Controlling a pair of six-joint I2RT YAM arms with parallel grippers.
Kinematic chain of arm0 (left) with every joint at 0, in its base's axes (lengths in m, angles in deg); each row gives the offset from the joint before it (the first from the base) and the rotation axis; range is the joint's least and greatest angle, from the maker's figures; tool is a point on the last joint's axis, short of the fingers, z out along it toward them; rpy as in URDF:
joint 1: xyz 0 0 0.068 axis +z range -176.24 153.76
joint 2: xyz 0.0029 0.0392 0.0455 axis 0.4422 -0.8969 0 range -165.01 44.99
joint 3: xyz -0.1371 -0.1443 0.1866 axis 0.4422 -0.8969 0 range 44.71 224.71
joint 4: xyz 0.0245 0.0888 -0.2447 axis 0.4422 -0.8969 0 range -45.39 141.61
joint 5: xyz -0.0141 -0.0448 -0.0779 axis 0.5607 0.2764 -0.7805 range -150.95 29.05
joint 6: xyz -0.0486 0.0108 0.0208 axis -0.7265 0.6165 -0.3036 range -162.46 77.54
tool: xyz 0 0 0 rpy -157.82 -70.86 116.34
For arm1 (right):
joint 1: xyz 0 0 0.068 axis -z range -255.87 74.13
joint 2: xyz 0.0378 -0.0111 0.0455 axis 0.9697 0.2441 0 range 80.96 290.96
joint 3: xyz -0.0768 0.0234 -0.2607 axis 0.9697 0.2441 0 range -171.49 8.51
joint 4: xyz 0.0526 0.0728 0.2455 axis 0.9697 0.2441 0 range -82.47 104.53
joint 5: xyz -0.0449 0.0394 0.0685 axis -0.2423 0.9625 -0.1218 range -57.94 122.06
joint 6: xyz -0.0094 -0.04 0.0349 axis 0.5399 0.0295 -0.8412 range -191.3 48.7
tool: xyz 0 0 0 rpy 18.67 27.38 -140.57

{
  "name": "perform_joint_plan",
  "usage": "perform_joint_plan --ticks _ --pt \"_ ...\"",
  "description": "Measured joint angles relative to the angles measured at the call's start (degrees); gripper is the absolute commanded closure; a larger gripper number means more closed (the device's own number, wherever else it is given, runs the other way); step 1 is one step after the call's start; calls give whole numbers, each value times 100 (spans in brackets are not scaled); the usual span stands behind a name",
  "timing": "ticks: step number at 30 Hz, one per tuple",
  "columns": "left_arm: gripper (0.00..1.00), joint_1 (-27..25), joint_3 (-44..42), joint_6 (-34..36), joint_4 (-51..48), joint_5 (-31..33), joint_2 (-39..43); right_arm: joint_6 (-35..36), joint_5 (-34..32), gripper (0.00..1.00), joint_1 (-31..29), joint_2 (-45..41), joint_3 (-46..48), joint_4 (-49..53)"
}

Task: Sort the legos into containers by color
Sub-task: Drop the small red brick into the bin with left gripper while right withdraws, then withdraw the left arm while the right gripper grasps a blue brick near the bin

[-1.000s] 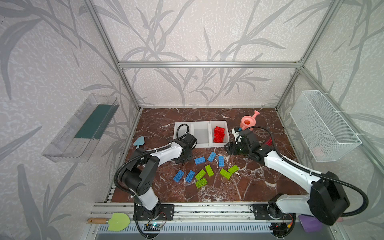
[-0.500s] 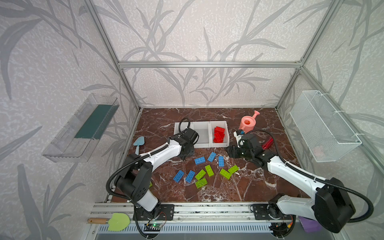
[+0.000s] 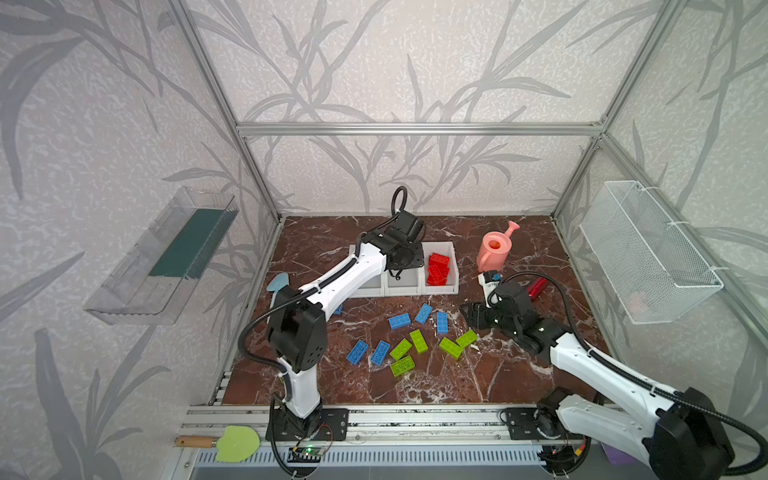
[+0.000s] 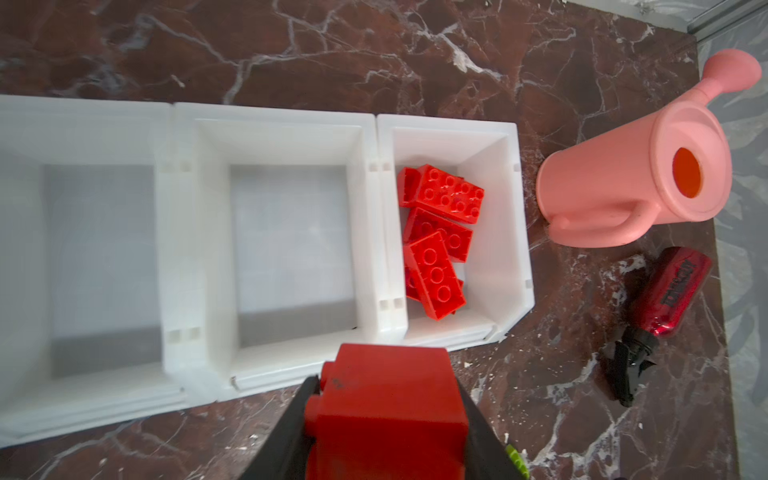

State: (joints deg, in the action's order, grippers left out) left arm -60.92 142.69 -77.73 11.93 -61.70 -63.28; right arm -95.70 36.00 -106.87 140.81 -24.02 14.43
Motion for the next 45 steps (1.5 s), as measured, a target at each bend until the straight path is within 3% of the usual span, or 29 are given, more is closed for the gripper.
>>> perform_joint_plan --ticks 7,18,21,26,32,37,45 --pt "59 -44 1532 131 -269 -365 -1392 33 -9 31 -2 -214 74 245" --pt "54 -48 3370 236 -809 -490 -2859 42 -136 31 -4 -345 160 455" --pt "49 -48 3501 240 -920 -487 -2990 35 -136 29 -4 -345 162 496" --pt "26 -48 3517 334 -1005 -472 -3005 37 -140 26 -9 -323 162 533" --pt "21 -52 3515 376 -1027 -426 -2981 17 -273 23 -168 -118 127 754" --pt "20 -85 2634 365 -859 -304 -2330 -85 -597 23 -555 181 -87 964" --pt "19 -140 -205 201 -11 -144 358 -417 -1086 24 -1252 1222 -785 1189"
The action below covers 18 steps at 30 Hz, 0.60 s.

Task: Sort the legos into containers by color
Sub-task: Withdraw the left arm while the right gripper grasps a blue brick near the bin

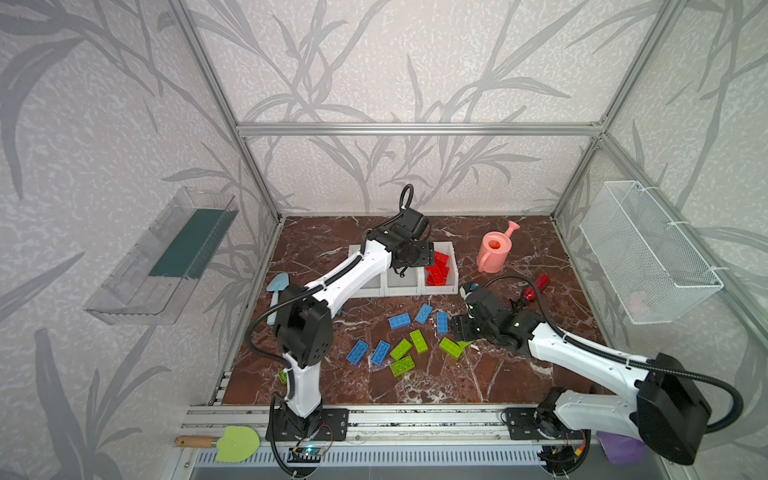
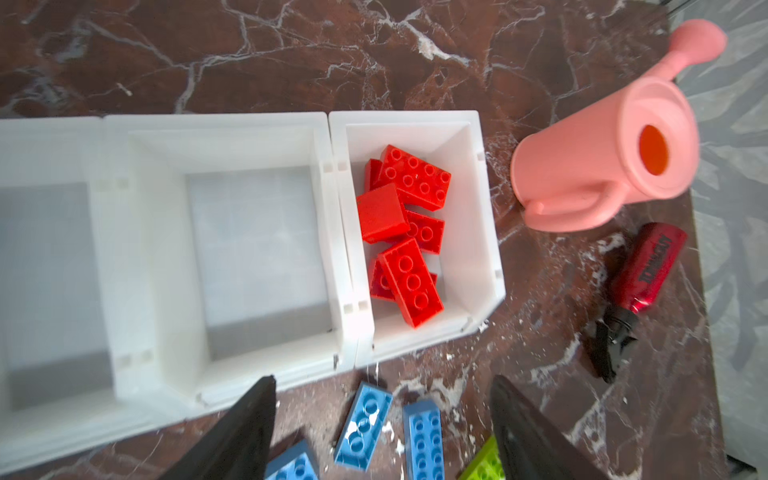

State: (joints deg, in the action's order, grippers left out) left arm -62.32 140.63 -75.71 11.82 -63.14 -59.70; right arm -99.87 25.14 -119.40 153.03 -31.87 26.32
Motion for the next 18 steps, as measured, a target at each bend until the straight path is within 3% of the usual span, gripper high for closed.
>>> perform_joint_plan --ticks 7,18 --pt "18 -35 -1641 -13 153 205 1805 -428 -321 27 -341 1043 -643 96" --pt "18 -28 -3259 101 -275 358 3753 -970 -564 38 -396 2098 -1067 -4"
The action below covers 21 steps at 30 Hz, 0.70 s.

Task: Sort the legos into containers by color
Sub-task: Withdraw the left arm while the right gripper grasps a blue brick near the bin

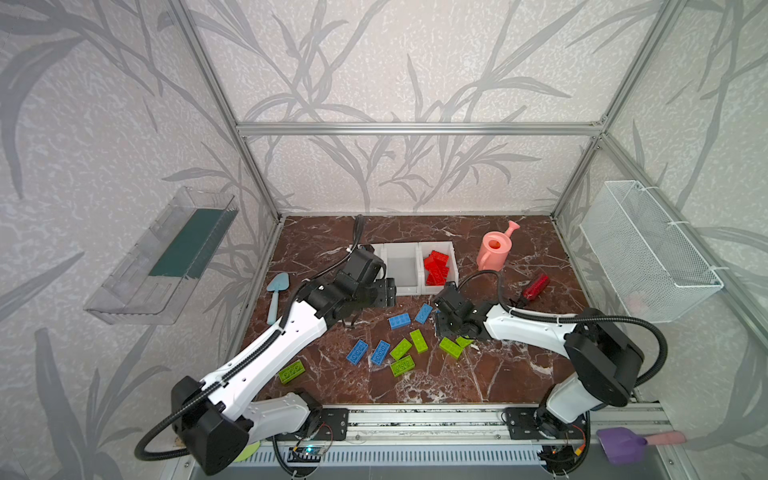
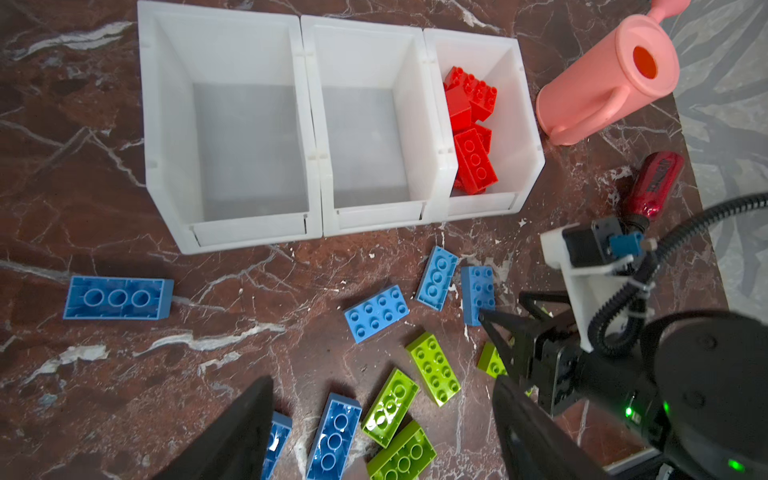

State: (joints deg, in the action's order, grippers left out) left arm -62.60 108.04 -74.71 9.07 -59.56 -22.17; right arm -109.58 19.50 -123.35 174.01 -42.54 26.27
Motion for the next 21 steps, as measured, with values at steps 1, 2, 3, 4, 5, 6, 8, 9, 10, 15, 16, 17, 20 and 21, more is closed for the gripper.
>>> perform_joint_plan --ticks 1,2,3,4,5,6,8,9,10,15,16,17,20,21 --pt "18 0 -192 17 -22 -31 170 -33 -2 39 -4 72 -59 -31" --pt "18 0 -389 28 -37 -66 321 -59 -2 39 -7 129 -103 -72" --pt "18 0 -540 37 -63 -94 431 -85 -4 39 -11 164 -131 -101" --pt "18 0 -721 63 -94 -125 564 -109 -4 39 -11 192 -155 -118" --pt "18 0 -800 74 -125 -138 629 -122 -2 39 -15 208 -164 -133" --pt "18 0 -874 90 -190 -146 708 -136 -7 38 -17 212 -170 -138" --pt "18 0 -907 142 -291 -146 807 -153 -31 37 -26 212 -173 -131" --pt "18 0 -907 166 -304 -149 844 -160 -48 37 -31 212 -173 -127" --pt "18 0 -907 181 -310 -149 881 -160 -63 38 -35 208 -181 -98" --pt "18 0 -981 229 -304 -57 1062 -157 -243 34 -74 61 -219 96" --pt "18 0 -1010 229 -299 -9 1080 -157 -254 33 -74 17 -227 101" --pt "18 0 -1047 225 -295 39 1091 -162 -267 31 -76 -17 -262 111" --pt "18 0 -1147 216 -284 160 1095 -210 -302 27 -92 7 -463 133" --pt "18 0 -1178 214 -282 192 1097 -229 -313 27 -96 37 -542 138"
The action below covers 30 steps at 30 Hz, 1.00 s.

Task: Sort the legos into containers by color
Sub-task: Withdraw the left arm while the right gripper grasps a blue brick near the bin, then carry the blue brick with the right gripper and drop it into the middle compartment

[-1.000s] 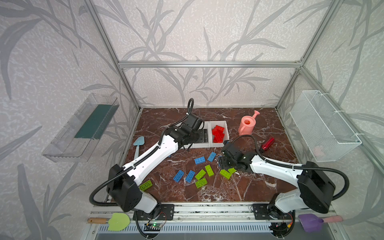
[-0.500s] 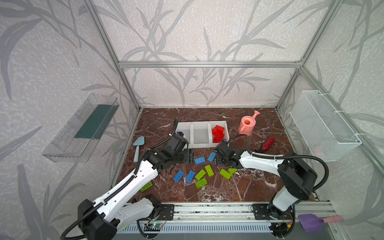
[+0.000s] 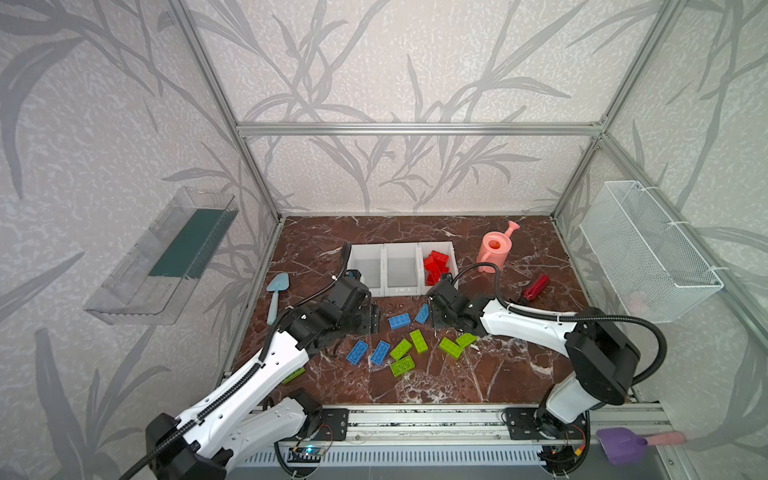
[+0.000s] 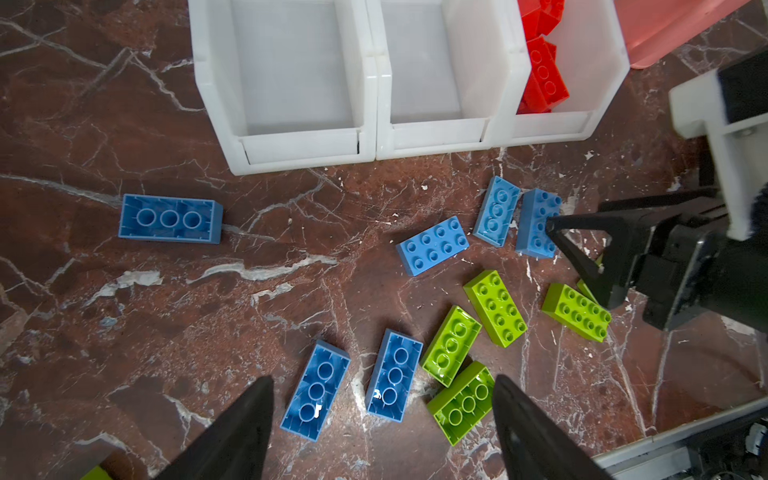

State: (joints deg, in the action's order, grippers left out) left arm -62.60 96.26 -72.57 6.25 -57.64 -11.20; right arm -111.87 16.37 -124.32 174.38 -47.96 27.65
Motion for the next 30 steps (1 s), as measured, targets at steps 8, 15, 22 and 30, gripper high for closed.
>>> perform_joint_plan --ticks 8,15,22,30 --pt "18 11 -120 2 20 146 181 -144 -57 32 -2 420 -138 9" --pt "18 66 -120 4 48 157 203 -164 -101 39 0 901 -365 245" --pt "18 129 -120 9 101 129 205 -177 -72 65 13 964 -374 295" --pt "18 160 -234 -7 192 -20 197 -118 -57 78 17 933 -470 575"
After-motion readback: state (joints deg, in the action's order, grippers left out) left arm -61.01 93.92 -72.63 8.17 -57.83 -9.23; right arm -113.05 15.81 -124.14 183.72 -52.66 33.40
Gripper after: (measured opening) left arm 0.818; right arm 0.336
